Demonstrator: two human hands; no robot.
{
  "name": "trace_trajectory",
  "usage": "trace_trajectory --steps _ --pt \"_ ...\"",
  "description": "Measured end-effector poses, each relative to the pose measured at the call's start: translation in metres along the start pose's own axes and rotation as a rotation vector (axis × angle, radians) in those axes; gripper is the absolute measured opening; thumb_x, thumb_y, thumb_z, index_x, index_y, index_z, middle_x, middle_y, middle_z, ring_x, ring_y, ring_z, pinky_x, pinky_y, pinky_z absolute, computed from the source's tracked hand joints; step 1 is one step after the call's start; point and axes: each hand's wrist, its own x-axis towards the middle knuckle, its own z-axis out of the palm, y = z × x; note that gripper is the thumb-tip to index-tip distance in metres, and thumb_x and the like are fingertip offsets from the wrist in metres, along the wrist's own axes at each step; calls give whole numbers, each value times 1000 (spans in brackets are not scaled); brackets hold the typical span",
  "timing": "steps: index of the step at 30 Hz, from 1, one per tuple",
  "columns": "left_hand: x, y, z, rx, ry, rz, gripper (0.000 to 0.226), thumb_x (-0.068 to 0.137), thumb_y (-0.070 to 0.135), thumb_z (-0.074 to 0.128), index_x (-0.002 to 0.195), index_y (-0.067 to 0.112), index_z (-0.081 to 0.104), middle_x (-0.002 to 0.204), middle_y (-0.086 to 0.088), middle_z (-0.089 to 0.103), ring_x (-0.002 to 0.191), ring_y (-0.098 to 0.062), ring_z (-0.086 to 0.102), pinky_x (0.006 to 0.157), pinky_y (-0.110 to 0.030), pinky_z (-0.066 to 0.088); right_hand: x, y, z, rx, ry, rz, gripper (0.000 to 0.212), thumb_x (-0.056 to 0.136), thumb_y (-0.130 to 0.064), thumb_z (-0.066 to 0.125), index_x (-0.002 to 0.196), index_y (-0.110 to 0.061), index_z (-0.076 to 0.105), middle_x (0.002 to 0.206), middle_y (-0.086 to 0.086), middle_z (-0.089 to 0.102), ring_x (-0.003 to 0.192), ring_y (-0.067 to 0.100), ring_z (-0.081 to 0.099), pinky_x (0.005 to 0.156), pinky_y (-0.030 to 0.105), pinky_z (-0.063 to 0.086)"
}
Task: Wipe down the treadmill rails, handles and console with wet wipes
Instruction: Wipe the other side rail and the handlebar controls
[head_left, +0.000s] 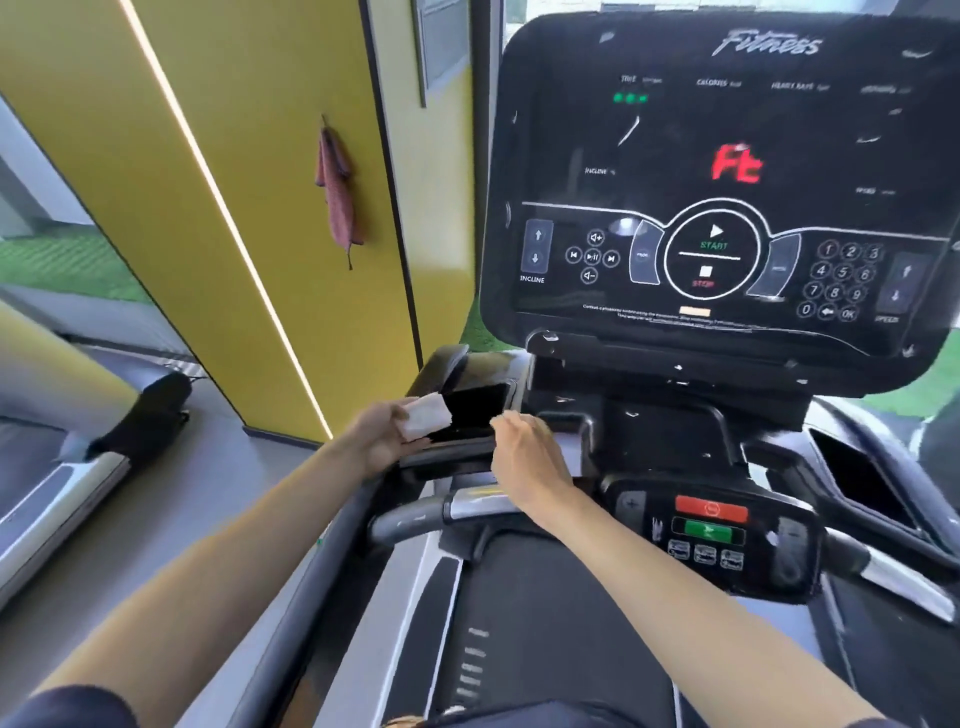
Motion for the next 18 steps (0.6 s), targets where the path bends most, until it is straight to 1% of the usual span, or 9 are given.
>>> trace_trajectory --steps 2,3,6,7,9,11,13,16,18 --pt "-14 -11 -6 -67 10 9 32 92 -2 29 108 7 56 99 -15 59 86 -26 58 87 -43 47 -6 1 3 26 78 -184 38 78 16 41 106 5 63 111 21 63 109 36 57 102 39 41" --pt "-22 -18 -9 -92 11 25 31 93 -1 33 112 8 55 99 -15 61 88 -26 60 89 -42 48 -11 3 7 48 114 -287 38 74 16 46 105 6 66 109 23 65 106 37 61 100 42 45" --pt "-56 -40 -9 -127 35 115 28 93 -3 45 116 8 56 100 -12 64 88 -23 64 78 -33 57 -32 6 17 122 182 -527 33 78 6 42 96 3 70 99 17 70 96 31 65 94 39 49" --pt "-68 -49 -9 -126 64 142 28 92 -4 48 115 8 58 99 -11 65 85 -21 65 74 -31 58 -41 6 20 151 183 -573 33 79 3 40 91 0 70 94 14 70 91 29 64 91 36 48" --pt "-94 -72 -10 -138 114 174 26 90 -5 51 109 8 62 95 -9 66 79 -18 67 68 -29 59 -56 7 30 189 159 -660 24 77 5 46 82 -3 67 84 11 66 82 28 60 84 33 45" --pt "-119 -100 -15 -139 143 148 27 83 -2 58 106 10 65 94 -7 68 81 -19 65 75 -32 57 -70 10 46 154 86 -758 17 68 8 59 77 -5 65 76 9 62 75 27 57 79 32 45" --pt "-142 -129 -25 -66 143 77 37 71 3 67 108 11 67 96 -6 68 85 -18 63 85 -33 51 -82 13 65 102 -45 -816 22 58 9 65 73 -7 64 71 8 59 70 27 56 75 35 49" --pt "-158 -166 -35 94 211 -45 41 63 11 67 104 14 69 92 -4 68 81 -14 64 76 -28 51 -92 19 90 110 -225 -774 22 57 9 55 72 -6 60 73 11 59 68 31 57 71 40 53" --pt "-155 -183 -36 189 305 -83 29 69 5 67 95 16 71 87 -2 68 78 -14 63 70 -26 52 -94 20 102 148 -312 -665 27 66 5 41 82 -3 60 86 16 61 82 36 59 83 43 51"
